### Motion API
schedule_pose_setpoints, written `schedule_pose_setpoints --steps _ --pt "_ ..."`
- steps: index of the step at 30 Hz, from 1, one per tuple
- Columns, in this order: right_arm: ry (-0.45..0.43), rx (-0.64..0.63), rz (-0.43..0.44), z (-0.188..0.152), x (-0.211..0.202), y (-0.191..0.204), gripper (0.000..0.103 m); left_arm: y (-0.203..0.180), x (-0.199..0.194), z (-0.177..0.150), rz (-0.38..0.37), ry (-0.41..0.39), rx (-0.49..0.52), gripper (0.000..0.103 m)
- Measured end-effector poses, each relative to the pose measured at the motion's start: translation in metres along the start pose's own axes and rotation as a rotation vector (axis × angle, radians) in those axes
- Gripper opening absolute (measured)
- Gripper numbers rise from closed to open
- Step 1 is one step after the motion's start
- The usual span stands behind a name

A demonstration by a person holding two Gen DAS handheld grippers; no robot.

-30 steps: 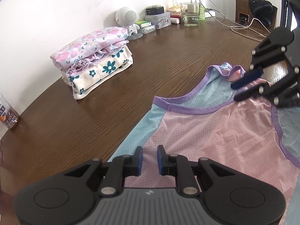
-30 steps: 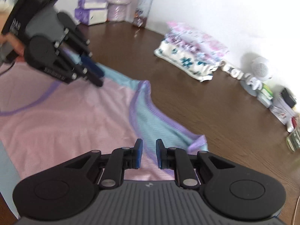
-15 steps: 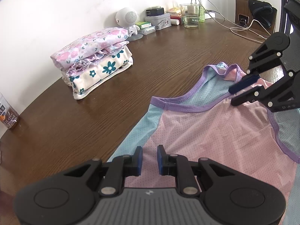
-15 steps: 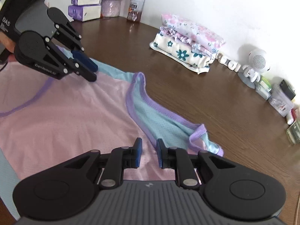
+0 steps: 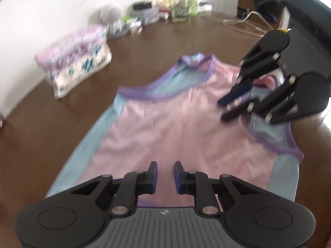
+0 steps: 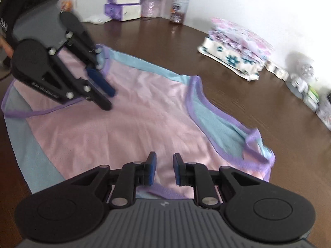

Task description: Fold clothes

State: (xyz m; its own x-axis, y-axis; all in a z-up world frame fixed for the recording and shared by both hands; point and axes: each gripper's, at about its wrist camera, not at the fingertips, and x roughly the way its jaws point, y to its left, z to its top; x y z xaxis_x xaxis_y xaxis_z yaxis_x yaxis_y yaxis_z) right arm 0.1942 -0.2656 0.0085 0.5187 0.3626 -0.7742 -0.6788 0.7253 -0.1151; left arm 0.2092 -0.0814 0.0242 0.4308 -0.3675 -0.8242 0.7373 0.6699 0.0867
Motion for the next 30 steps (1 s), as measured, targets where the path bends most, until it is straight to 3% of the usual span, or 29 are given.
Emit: schedule_pose_setpoints --steps 7,12,16,25,30 --pt "0.031 0.135 -0.026 -0.020 -0.015 -0.022 0.017 0.016 -0.004 -0.014 -0.003 -0.009 -0.108 0.018" --pt "-0.043 0.124 0.030 -0.015 -0.027 -0.013 0.017 0.008 -0.017 -0.015 -0.025 -0.032 -0.094 0.015" --pt "-0.037 0.050 0.086 -0.011 -0.021 0.006 0.018 -0.010 -0.022 -0.020 -0.030 0.012 -0.060 0.016" --pt "0.019 0.100 0.074 -0.026 -0.017 -0.004 0.024 -0.008 -0.030 -0.040 -0.015 0.008 -0.122 0.017" --pt "-0.029 0.093 0.077 -0.015 -0.022 -0.002 0.025 -0.011 -0.039 -0.036 -0.025 -0.028 -0.116 0.019"
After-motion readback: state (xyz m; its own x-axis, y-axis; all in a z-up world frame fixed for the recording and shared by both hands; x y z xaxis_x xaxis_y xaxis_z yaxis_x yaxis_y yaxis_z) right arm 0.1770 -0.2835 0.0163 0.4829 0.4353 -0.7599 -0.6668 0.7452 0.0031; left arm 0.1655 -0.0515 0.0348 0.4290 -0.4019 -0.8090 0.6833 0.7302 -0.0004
